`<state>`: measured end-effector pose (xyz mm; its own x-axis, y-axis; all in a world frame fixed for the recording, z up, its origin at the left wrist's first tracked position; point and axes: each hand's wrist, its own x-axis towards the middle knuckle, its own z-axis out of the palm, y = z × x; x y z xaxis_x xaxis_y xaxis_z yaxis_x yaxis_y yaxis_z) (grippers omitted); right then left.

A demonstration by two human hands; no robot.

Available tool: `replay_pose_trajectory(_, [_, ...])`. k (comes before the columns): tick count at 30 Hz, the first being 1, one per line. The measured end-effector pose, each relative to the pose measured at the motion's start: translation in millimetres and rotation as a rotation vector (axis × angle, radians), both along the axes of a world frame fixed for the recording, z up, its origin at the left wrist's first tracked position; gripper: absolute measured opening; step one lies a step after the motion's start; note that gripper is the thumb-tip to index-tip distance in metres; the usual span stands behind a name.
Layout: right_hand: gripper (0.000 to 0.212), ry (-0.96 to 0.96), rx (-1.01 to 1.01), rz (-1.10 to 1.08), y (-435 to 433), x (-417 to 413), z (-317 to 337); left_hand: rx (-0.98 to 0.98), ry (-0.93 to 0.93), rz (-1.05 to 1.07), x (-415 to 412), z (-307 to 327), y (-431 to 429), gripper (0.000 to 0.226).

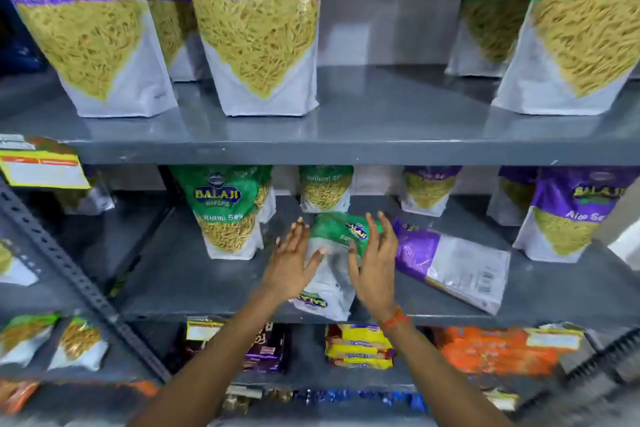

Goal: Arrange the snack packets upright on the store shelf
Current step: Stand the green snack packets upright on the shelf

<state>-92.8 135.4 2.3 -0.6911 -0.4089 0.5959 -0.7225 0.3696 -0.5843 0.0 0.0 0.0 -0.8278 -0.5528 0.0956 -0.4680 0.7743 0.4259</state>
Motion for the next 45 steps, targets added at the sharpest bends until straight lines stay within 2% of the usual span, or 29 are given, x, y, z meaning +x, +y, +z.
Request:
replay_pose_trajectory(3, [0.048, -0.207, 0.157, -0.023, -11.0, -2.0, -23.3, 0.299, -0.153, 0.007, -6.0, -20.4, -15.7, 0.064])
replay_pose_trajectory(5, [0.039, -0.363, 0.243, -0.026, -12.5, -4.6, -35.3, 0.574, -0.120, 0.049, -7.3, -26.1, -21.8, 0.055])
replay_pose_trajectory(6, [0.037, -0.451, 0.256, -0.050, -13.5, -6.5, -37.0, 0.642, -0.080, 0.074, -8.0, -27.3, -24.4, 0.049])
replay_pose_trajectory(9, [0.033, -0.623, 0.255, -0.157, -16.4, -14.7, -31.9, 0.584, 0.074, 0.189, -16.5, -30.6, -40.7, 0.034])
replay_pose_trajectory(13, [0.020, -0.764, 0.329, -0.168, -14.9, -27.6, -32.8, 0.627, 0.125, 0.392, -23.5, -33.5, -54.5, 0.022])
replay_pose_trajectory(17, [0.017, -1.213, 0.152, -0.042, -14.3, -36.7, -36.1, 0.694, 0.174, 0.493, -24.7, -33.1, -54.1, 0.017])
replay_pose_trajectory(19, [0.010, -1.282, 0.103, 0.014, -17.4, -41.2, -32.6, 0.696, 0.212, 0.509, -24.4, -33.6, -53.7, 0.011])
replay_pose_trajectory(21, [0.018, -1.197, 0.089, 0.008, -19.6, -45.5, -32.3, 0.684, 0.262, 0.529, -22.5, -31.7, -54.1, 0.012])
replay_pose_trajectory(24, [0.017, -0.780, 0.143, -0.044, -19.6, -44.6, -29.5, 0.635, 0.380, 0.551, -18.4, -23.0, -53.4, 0.015])
replay_pose_trajectory(26, [0.014, -0.581, 0.065, -0.049, -21.9, -43.0, -25.3, 0.536, 0.444, 0.531, -17.9, -14.4, -52.8, 0.014])
replay_pose_trajectory(28, [0.013, -0.508, -0.032, -0.049, -30.8, -47.7, -20.8, 0.442, 0.481, 0.491, -22.9, -7.1, -54.1, 0.017])
replay_pose_trajectory(31, [0.013, -0.459, -0.099, -0.029, -47.5, -63.9, -18.3, 0.393, 0.540, 0.451, -34.3, -0.8, -57.5, 0.018])
replay_pose_trajectory(35, [0.015, -0.512, -0.033, -0.036, -59.9, -79.8, -31.6, 0.458, 0.504, 0.402, -44.7, -4.6, -59.4, 0.021])
replay_pose_trajectory(40, [0.015, -0.557, 0.003, 0.010, -57.8, -88.1, -36.9, 0.418, 0.636, 0.468, -44.6, -20.4, -14.9, 0.031])
replay_pose_trajectory(42, [0.022, -0.545, 0.035, 0.050, -54.2, -88.6, -40.4, 0.476, 0.639, 0.348, -41.0, -32.8, 13.7, 0.038])
replay_pose_trajectory(45, [0.028, -0.558, 0.025, 0.138, -45.1, -78.4, -47.3, 0.630, 0.596, 0.243, -42.4, -45.3, 30.1, 0.061])
